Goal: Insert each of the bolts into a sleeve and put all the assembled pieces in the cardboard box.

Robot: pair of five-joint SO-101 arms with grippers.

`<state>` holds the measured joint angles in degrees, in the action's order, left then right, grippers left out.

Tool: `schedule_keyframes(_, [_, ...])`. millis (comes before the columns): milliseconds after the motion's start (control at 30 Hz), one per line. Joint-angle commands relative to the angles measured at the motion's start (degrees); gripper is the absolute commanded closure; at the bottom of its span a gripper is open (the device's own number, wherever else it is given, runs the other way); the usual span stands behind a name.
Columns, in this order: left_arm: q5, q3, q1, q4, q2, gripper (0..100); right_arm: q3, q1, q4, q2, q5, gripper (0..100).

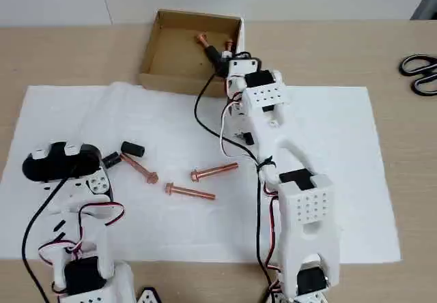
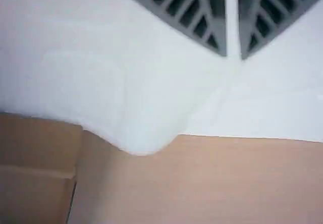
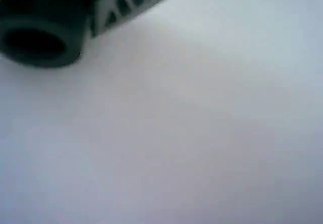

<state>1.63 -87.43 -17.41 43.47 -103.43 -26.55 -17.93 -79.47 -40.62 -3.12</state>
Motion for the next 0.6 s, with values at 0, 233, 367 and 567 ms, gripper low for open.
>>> schedule_keyframes(0, [-0.4,1.7,0.3,0.0,-0.9,99,-0.2,-0.7,2.3,-1.2,-0.5,98.0])
schedule_keyframes(233, [-0.4,1.7,0.3,0.0,-0.9,99,-0.2,-0.5,0.7,-1.3,-0.5,99.5])
schedule_keyframes(367, [-0.4,1.7,0.3,0.0,-0.9,99,-0.2,0.0,-1.5,-1.2,-0.6,99.5])
schedule_keyframes(567, [-0.4,1.7,0.3,0.0,-0.9,99,-0.2,3.8,-4.2,-1.1,-0.6,99.5])
